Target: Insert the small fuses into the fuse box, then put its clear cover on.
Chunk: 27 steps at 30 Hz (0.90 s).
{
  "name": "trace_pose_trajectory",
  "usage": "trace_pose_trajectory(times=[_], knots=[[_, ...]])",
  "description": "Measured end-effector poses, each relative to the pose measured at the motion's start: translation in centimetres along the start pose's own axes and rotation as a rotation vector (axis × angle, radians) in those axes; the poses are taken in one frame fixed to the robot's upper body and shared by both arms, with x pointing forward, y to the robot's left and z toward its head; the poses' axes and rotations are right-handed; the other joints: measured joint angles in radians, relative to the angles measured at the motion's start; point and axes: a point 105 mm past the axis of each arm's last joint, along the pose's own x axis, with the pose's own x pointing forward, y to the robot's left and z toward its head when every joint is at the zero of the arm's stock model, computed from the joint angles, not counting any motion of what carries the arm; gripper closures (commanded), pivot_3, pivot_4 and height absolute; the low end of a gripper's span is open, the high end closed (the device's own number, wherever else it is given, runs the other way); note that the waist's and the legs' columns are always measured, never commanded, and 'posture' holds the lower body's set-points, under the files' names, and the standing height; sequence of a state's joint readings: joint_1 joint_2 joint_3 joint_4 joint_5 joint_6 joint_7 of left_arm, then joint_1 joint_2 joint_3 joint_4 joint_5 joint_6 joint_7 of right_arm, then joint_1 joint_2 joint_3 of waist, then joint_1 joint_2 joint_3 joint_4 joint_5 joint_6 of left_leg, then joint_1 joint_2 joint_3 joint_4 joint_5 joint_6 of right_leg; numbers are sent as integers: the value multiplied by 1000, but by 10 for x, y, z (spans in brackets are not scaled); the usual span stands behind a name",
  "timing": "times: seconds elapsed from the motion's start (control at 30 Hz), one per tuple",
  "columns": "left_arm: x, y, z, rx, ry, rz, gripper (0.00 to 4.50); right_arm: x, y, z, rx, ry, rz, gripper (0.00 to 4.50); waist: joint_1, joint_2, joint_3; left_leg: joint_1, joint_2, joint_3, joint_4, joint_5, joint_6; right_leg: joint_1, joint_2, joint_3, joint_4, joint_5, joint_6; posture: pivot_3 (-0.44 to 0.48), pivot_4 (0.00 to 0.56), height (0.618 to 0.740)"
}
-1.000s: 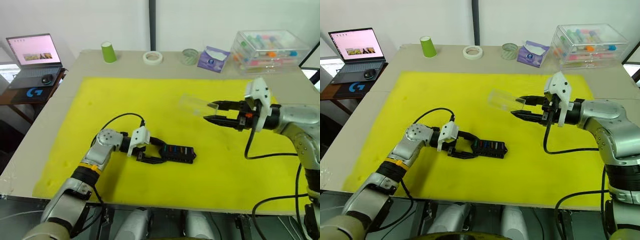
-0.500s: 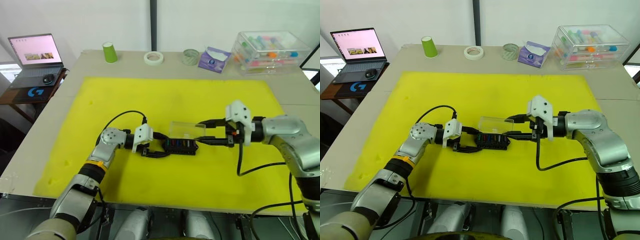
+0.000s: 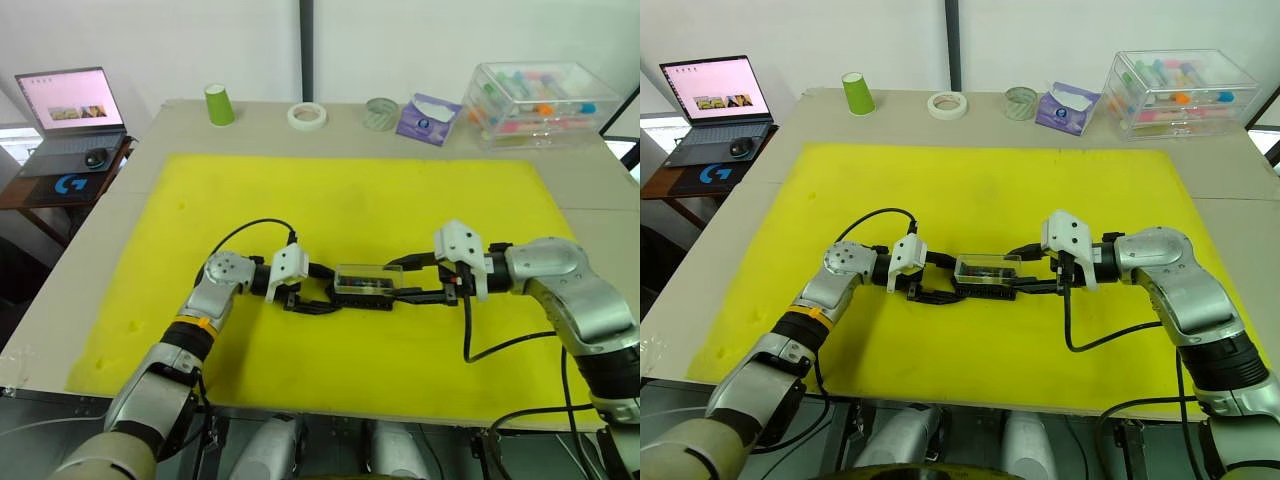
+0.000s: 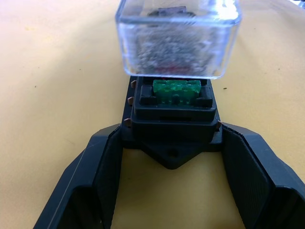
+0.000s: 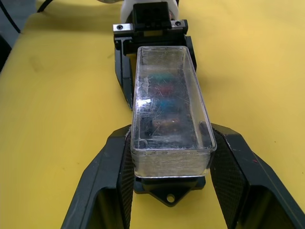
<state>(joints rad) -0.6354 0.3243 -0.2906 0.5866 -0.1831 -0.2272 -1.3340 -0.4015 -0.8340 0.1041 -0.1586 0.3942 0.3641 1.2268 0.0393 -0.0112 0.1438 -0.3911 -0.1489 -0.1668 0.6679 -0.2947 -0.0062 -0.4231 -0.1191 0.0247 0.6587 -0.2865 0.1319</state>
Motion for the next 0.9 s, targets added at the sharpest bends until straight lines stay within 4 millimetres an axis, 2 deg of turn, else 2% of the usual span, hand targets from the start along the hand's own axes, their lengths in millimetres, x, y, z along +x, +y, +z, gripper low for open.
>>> trace_pose_trajectory(times=[0.9], knots=[[-1, -4, 2, -27, 11, -25, 1765, 12, 5, -11, 23, -34, 33, 2630, -2, 0, 0, 0, 0, 0, 0, 0, 0, -1, 0, 0, 0, 0, 0, 0, 150, 740]])
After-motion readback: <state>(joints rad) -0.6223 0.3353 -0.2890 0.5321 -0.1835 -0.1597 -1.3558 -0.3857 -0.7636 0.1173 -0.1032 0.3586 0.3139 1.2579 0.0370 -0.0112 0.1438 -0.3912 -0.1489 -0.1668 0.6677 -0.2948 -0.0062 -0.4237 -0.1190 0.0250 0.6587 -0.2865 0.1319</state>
